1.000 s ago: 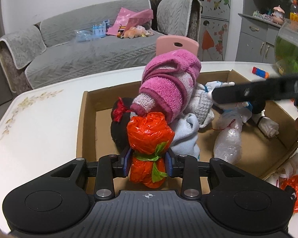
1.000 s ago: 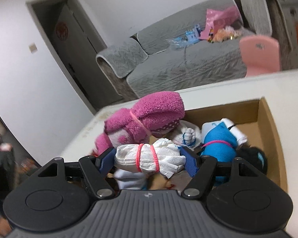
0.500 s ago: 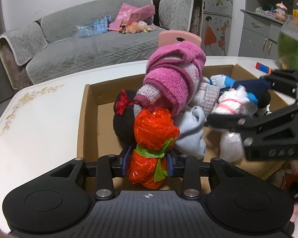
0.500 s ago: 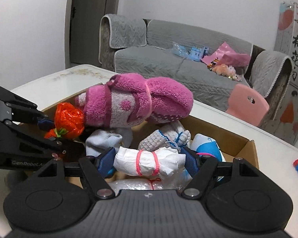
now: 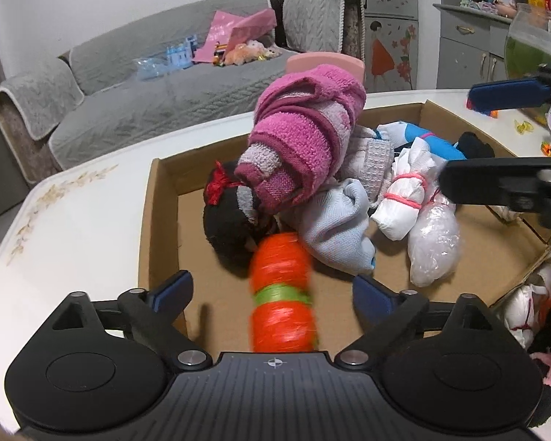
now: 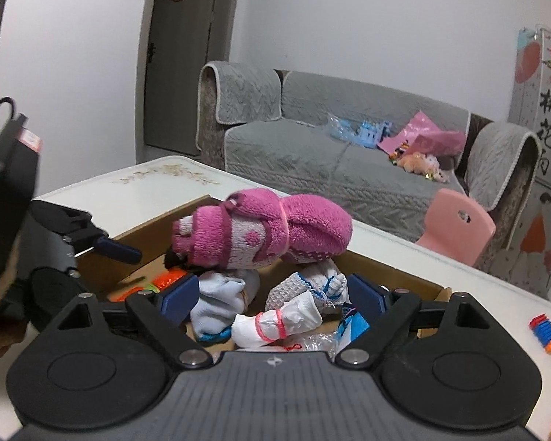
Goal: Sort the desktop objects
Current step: 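Open both grippers to release the orange bag and white sock into the box, then move the left gripper to the grey rolled sock while the right approaches the black pink-band sock, then grasp the grey rolled sock with the left gripper while the right grasps the black pink-band sock, then carry the grey sock and the black sock over the box with both grippers, then open both grippers to drop the grey sock and black sock into the box, then move the left gripper to the white green-band sock while the right approaches the orange bag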
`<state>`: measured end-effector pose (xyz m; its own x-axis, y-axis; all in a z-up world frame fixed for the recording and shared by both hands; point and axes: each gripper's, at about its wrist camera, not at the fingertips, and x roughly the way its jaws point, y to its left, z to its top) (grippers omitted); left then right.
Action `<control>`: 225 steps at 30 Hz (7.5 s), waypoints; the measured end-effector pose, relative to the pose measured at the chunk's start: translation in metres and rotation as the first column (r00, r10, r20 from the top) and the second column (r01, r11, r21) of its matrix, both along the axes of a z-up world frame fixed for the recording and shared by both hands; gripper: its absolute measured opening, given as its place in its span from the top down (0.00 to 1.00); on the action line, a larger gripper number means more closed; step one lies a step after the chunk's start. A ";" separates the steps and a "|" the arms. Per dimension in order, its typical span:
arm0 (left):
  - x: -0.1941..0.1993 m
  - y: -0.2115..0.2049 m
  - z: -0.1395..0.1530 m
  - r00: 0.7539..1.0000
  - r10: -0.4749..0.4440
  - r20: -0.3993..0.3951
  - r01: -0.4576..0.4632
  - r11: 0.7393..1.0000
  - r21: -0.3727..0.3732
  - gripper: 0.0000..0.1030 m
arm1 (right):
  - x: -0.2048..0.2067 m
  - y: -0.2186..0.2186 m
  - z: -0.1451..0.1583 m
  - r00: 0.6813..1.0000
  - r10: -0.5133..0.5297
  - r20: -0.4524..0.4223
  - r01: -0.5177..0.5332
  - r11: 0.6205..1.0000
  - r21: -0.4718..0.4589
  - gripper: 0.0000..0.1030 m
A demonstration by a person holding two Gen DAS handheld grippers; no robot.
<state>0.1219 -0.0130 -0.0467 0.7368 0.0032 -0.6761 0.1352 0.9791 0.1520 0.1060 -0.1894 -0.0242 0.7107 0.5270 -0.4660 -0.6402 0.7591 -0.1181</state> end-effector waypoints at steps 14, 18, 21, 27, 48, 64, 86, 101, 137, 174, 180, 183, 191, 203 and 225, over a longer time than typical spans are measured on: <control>-0.048 0.013 0.041 0.994 -0.029 0.103 0.033 0.999 -0.038 0.00 | -0.040 -0.051 0.000 0.998 0.057 0.027 -0.057 0.998 0.022 0.04; -0.071 0.025 0.042 0.994 -0.055 0.093 0.058 0.998 -0.034 0.00 | -0.054 -0.069 -0.010 0.996 0.088 -0.009 -0.088 0.996 0.028 0.03; -0.085 0.029 0.032 0.995 -0.083 0.060 0.084 0.996 -0.020 0.00 | -0.066 -0.073 -0.021 0.995 0.089 -0.034 -0.089 0.996 0.001 0.03; -0.101 0.013 0.012 0.986 -0.163 0.027 0.162 0.986 0.030 0.00 | -0.092 -0.068 -0.039 0.994 0.091 -0.068 -0.093 0.995 -0.027 0.03; -0.089 -0.012 -0.006 0.976 -0.218 0.018 0.217 0.976 0.015 0.00 | -0.098 -0.045 -0.058 0.995 0.086 -0.045 -0.091 0.990 -0.107 0.04; -0.082 -0.027 -0.015 0.991 -0.132 0.013 0.132 0.991 0.003 0.00 | -0.099 0.006 -0.068 0.983 0.175 -0.045 -0.181 0.968 -0.174 0.06; -0.091 -0.020 -0.016 0.997 -0.077 0.003 0.077 0.990 -0.117 0.42 | -0.105 -0.009 -0.054 0.980 0.187 -0.066 -0.194 0.973 -0.122 0.42; -0.113 -0.007 0.011 0.995 -0.060 0.084 0.067 0.995 -0.078 0.42 | -0.094 -0.050 -0.022 0.983 0.167 -0.081 -0.163 0.985 0.052 0.43; -0.036 -0.029 0.048 0.975 -0.118 0.190 0.109 0.992 0.060 0.42 | -0.011 -0.080 0.020 0.994 0.105 -0.041 -0.085 0.938 0.336 0.43; 0.006 -0.023 0.011 0.988 -0.147 0.055 0.145 0.989 0.041 0.44 | 0.031 -0.072 -0.007 0.988 0.074 -0.137 -0.037 0.965 0.261 0.43; 0.001 -0.023 0.007 0.987 -0.159 0.032 0.157 0.986 0.047 0.44 | 0.034 -0.066 -0.015 0.983 0.076 -0.165 -0.041 0.978 0.202 0.43; 0.000 -0.023 0.004 0.986 -0.167 0.009 0.166 0.984 0.060 0.45 | 0.036 -0.062 -0.024 0.977 0.072 -0.199 -0.038 0.985 0.168 0.43; 0.000 -0.019 -0.001 0.984 -0.170 -0.044 0.172 0.984 0.052 0.36 | 0.038 -0.049 -0.041 0.964 0.054 -0.260 -0.033 0.996 0.087 0.42; -0.023 -0.009 0.014 0.987 -0.160 0.021 0.159 0.986 0.054 0.00 | 0.021 -0.051 -0.036 0.979 0.046 -0.200 -0.031 0.996 0.079 0.19; -0.076 -0.059 0.000 0.856 -0.516 -0.023 0.515 0.856 -0.033 0.00 | -0.063 -0.098 -0.039 0.966 0.116 -0.232 -0.097 0.991 0.094 0.10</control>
